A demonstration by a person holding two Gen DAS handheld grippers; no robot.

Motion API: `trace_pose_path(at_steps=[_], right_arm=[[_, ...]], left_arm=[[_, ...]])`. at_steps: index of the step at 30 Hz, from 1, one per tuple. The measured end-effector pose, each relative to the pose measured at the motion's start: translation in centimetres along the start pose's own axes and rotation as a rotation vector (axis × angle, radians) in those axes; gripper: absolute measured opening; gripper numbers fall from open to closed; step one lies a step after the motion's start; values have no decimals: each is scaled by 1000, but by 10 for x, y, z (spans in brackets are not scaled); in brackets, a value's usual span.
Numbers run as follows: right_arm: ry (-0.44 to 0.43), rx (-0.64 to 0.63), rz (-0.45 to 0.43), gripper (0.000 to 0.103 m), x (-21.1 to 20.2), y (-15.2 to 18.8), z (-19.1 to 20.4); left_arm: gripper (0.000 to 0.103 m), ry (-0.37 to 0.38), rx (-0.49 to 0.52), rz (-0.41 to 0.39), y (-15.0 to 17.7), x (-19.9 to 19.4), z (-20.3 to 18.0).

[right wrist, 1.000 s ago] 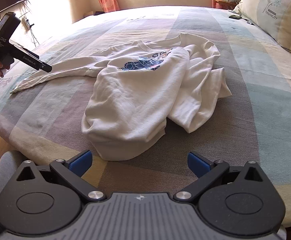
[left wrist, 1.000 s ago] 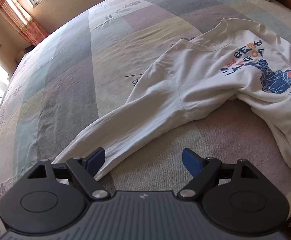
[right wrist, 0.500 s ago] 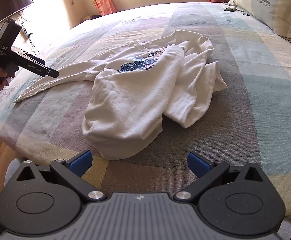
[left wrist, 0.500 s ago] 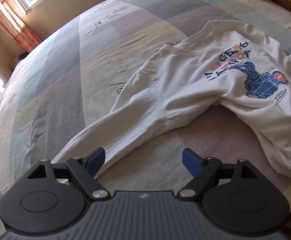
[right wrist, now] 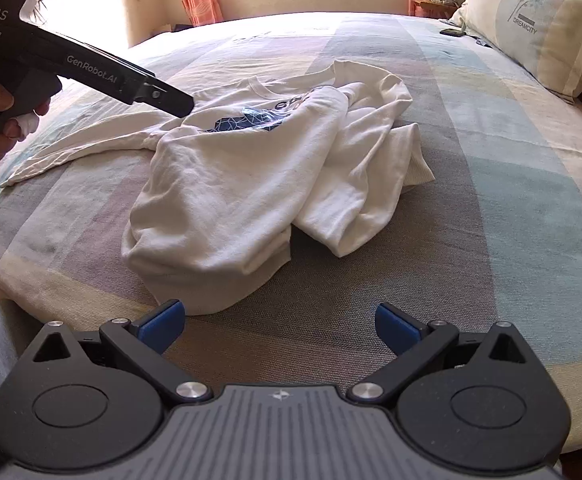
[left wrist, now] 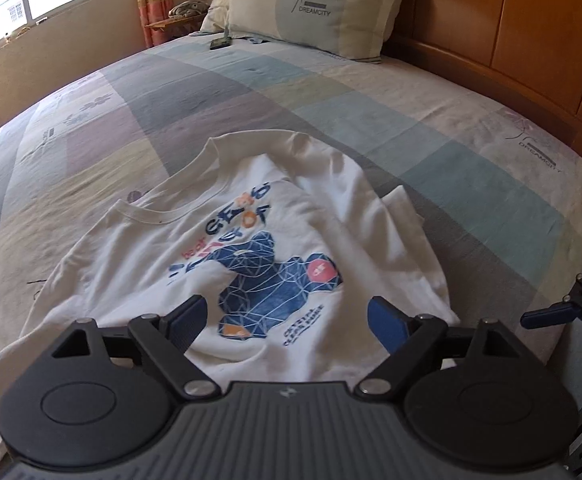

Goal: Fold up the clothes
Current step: 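Move the left gripper over the T-shirt's printed front toward the right gripper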

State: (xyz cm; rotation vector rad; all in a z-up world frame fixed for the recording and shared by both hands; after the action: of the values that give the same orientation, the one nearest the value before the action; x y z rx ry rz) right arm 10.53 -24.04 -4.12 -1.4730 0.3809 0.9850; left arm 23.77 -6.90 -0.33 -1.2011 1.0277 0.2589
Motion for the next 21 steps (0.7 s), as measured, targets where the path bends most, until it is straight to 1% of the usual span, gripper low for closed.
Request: trace_pose_path(at_steps=[1,3,5,6,9,12,14,16,19,21], right_arm=[[8,7,0,103,0,0,-3],[37,13,-10,103,-1,-1,-12],[74,7,-21,103,0,-3,-21],[95,1,-24,103,1,-5,-26],[150,-21,-28,103,7,-14,-40],[195,-50,-44,103,19,-31,-54],[192,-60,-52,103,30,-44,-60],[175,-72,-46,103,45,-57,-62],[167,-107,-19,103,73,-75,-58],[171,-131,0,103,91,-83,-51]], left_arm=[[88,15,-16,5,3,8,-5],[88,9,-50,36,12,24,-10],[88,-37,-73,71,22,36,-14],[88,-53,-76,73,26,37,-15],[88,-79,-78,43,34,21,-19],[89,-111,-71,12,37,0,-24],[90,-109,-65,-5,39,-12,-27],[91,-83,-67,-11,41,-20,-29],[91,-65,-75,-21,44,-30,-31],[91,-73,-72,-24,46,-33,-32]])
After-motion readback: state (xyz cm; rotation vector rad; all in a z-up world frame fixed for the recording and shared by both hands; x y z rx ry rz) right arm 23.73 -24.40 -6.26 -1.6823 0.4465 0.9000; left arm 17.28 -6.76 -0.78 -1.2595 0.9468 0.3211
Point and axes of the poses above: each gripper's, at about its wrist camera, not at the fingertips, and x roughly the way its jaws point, z to its left, y to its underside, the point moved 1 cm from there along x, roughly the way its jaws point, and after that the axes turned 2 degrees about -x, right-handed, at the moved point
